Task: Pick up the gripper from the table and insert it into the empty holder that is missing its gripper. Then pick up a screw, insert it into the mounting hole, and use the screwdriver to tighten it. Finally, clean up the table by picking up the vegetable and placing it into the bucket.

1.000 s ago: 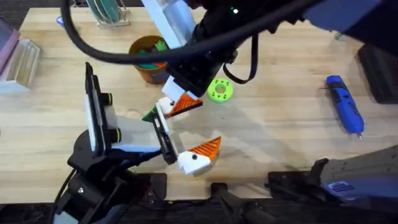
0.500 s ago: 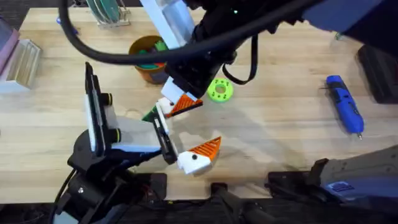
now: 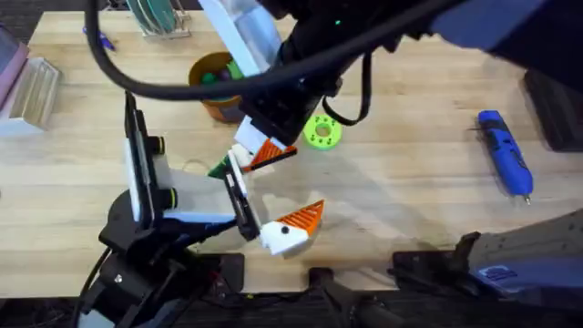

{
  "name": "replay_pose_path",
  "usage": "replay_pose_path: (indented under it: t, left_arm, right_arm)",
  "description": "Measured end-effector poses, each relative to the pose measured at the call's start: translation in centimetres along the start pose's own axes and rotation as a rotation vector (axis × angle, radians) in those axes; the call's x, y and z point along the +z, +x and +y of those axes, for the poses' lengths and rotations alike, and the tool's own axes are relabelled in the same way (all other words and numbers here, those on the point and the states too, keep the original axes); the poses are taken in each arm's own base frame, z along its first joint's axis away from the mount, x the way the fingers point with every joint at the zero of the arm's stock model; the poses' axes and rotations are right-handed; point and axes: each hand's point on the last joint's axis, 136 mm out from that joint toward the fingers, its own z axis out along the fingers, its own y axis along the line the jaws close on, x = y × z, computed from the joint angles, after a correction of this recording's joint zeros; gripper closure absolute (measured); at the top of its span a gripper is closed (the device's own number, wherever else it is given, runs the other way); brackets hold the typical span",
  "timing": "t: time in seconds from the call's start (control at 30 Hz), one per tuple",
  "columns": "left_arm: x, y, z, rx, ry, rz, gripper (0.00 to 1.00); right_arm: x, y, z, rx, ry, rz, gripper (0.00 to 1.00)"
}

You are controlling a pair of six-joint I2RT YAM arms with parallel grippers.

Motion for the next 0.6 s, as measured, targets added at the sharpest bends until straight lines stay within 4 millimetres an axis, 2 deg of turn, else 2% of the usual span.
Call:
replay_pose_path:
  t: [0.17,0.4,0.6]
  left_arm:
    - [0.0,0.0,0.0,-0.004,0.0,0.0,0.016]
    - [0.0,0.0,-0.1,0.0,0.003,0.0,0.015]
    - [0.0,0.0,-0.1,-0.001,0.007,0.001,0.015]
  right_arm:
    - [0.5,0.0,-0.2,-0.005,0.017,0.012,0.995]
    - [1.1,0.2,0.8,-0.044,0.04,0.028,0.995]
    - [1.4,0.2,0.7,-0.047,0.046,0.036,0.995]
